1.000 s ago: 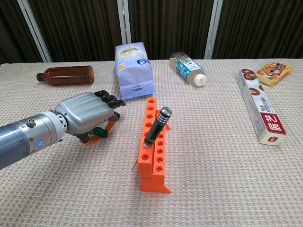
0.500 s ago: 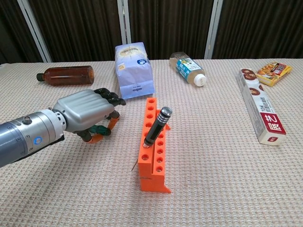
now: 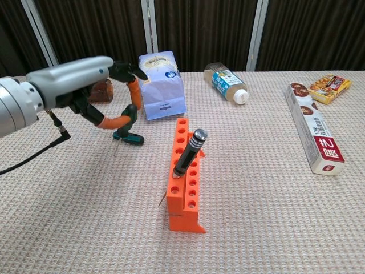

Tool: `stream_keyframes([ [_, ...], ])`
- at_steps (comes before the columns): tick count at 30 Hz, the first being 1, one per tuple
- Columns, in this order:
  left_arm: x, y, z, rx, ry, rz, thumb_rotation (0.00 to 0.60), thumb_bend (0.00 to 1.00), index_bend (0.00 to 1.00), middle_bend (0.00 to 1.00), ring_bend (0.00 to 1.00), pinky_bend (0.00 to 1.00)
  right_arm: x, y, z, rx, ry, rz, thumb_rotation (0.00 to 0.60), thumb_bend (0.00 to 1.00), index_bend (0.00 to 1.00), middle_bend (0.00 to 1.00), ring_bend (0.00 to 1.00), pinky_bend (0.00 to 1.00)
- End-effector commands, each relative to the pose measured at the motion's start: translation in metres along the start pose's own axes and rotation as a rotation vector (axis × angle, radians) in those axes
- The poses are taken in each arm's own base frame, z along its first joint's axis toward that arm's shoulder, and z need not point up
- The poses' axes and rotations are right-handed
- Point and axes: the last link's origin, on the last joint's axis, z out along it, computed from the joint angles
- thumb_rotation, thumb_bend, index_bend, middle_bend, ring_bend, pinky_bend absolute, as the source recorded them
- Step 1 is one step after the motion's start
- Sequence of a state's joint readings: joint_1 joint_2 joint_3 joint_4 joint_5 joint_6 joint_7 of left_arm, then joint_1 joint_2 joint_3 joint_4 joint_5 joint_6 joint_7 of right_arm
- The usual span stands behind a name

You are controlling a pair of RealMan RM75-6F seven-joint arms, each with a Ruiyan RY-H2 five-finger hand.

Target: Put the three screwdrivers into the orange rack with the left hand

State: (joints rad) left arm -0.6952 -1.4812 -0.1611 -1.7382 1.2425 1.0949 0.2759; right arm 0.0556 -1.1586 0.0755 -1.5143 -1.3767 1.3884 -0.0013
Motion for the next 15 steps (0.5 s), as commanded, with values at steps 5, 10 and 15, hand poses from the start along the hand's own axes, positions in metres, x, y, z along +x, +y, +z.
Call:
stream_keyframes([
  [5, 0.038, 0.014, -0.009, -0.053, 0.104, -0.454, 0.600, 0.63, 0.78, 0.11, 0.00, 0.00, 0.000, 0.001, -0.001, -0.001, 0.006, 0.004, 0.600, 0.09, 0.12, 0.12, 0.02, 0.21],
  [10, 0.042, 0.021, -0.008, -0.092, 0.095, -0.615, 0.600, 0.63, 0.77, 0.12, 0.00, 0.00, 0.000, 0.004, -0.002, -0.008, 0.007, 0.005, 0.600, 0.09, 0.12, 0.12, 0.02, 0.21],
  [15, 0.046, 0.035, -0.008, -0.145, 0.044, -0.729, 0.600, 0.63, 0.76, 0.12, 0.00, 0.00, 0.000, 0.004, -0.002, -0.011, 0.008, 0.007, 0.600, 0.09, 0.12, 0.12, 0.02, 0.21],
])
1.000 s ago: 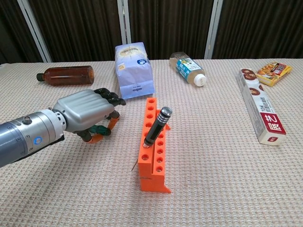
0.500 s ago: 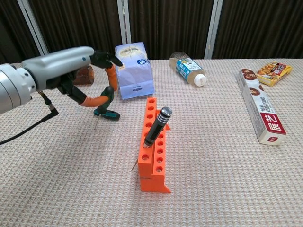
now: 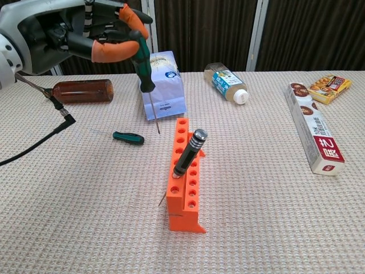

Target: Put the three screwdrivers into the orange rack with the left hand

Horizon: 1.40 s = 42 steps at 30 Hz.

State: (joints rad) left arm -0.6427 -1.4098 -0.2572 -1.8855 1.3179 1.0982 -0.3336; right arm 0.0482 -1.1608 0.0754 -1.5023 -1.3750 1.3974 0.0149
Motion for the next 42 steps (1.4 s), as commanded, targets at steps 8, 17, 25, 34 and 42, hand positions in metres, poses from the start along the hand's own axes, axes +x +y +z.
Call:
stream_keyframes([
  [8, -0.005, 0.028, -0.001, -0.057, -0.107, -0.091, 0.600, 0.63, 0.76, 0.11, 0.00, 0.00, 0.000, 0.003, -0.001, -0.013, -0.001, 0.002, 0.600, 0.09, 0.12, 0.12, 0.02, 0.21],
  [17, -0.008, 0.032, -0.005, -0.051, -0.133, -0.057, 0.600, 0.63, 0.75, 0.11, 0.00, 0.00, -0.001, 0.008, -0.002, -0.021, -0.001, 0.007, 0.600, 0.09, 0.12, 0.12, 0.02, 0.21],
  [25, -0.013, 0.023, -0.001, -0.023, -0.135, -0.030, 0.600, 0.63, 0.75, 0.11, 0.00, 0.00, -0.002, 0.009, -0.002, -0.025, -0.006, 0.008, 0.600, 0.09, 0.12, 0.12, 0.02, 0.21],
  [34, -0.018, 0.020, 0.004, -0.003, -0.149, -0.034, 0.600, 0.63, 0.75, 0.11, 0.00, 0.00, -0.003, 0.010, -0.001, -0.029, -0.010, 0.007, 0.600, 0.09, 0.12, 0.12, 0.02, 0.21],
  [42, -0.022, 0.014, 0.005, 0.013, -0.155, -0.004, 0.600, 0.63, 0.75, 0.11, 0.00, 0.00, -0.004, 0.007, 0.000, -0.014, -0.012, 0.010, 0.600, 0.09, 0.12, 0.12, 0.02, 0.21],
])
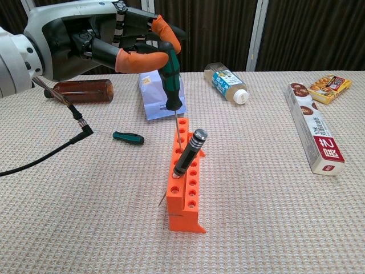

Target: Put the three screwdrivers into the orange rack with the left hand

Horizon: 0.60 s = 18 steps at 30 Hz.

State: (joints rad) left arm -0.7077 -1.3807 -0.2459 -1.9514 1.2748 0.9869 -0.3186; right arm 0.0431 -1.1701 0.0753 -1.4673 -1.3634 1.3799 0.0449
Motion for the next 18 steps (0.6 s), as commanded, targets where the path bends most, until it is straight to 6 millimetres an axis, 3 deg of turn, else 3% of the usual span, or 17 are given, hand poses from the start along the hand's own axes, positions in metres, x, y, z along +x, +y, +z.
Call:
stream_keyframes([
  [1, -0.002, -0.003, 0.001, 0.010, -0.002, 0.017, 0.600, 0.63, 0.75, 0.11, 0.00, 0.00, 0.000, -0.003, 0.000, 0.021, 0.008, 0.008, 0.600, 0.09, 0.12, 0.12, 0.02, 0.21],
  [18, -0.020, -0.014, 0.007, 0.018, -0.021, 0.128, 0.600, 0.63, 0.74, 0.11, 0.00, 0.00, -0.005, -0.049, -0.008, 0.348, 0.041, 0.101, 0.600, 0.09, 0.12, 0.12, 0.00, 0.17],
])
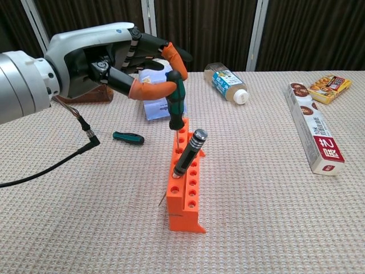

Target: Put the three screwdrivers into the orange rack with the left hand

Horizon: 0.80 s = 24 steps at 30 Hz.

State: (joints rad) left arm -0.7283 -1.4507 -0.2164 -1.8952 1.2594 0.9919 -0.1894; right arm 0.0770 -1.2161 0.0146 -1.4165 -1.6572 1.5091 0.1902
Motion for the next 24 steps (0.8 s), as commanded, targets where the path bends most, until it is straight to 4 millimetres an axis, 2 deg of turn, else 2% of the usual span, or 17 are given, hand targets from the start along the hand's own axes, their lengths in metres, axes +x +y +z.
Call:
stream_keyframes([
  [1, -0.004, -0.002, 0.001, 0.000, 0.000, 0.025, 0.600, 0.63, 0.74, 0.11, 0.00, 0.00, -0.002, -0.004, 0.001, 0.020, -0.008, 0.008, 0.600, 0.09, 0.12, 0.12, 0.00, 0.17],
  [16, -0.028, -0.018, 0.005, 0.039, -0.045, 0.049, 0.600, 0.63, 0.71, 0.10, 0.00, 0.00, -0.011, -0.006, 0.005, 0.005, -0.057, -0.017, 0.600, 0.09, 0.12, 0.12, 0.00, 0.17],
  [24, -0.031, -0.027, 0.008, 0.055, -0.008, 0.083, 0.600, 0.60, 0.66, 0.08, 0.00, 0.00, -0.011, -0.001, 0.004, -0.021, -0.062, -0.017, 0.600, 0.09, 0.12, 0.12, 0.00, 0.17],
])
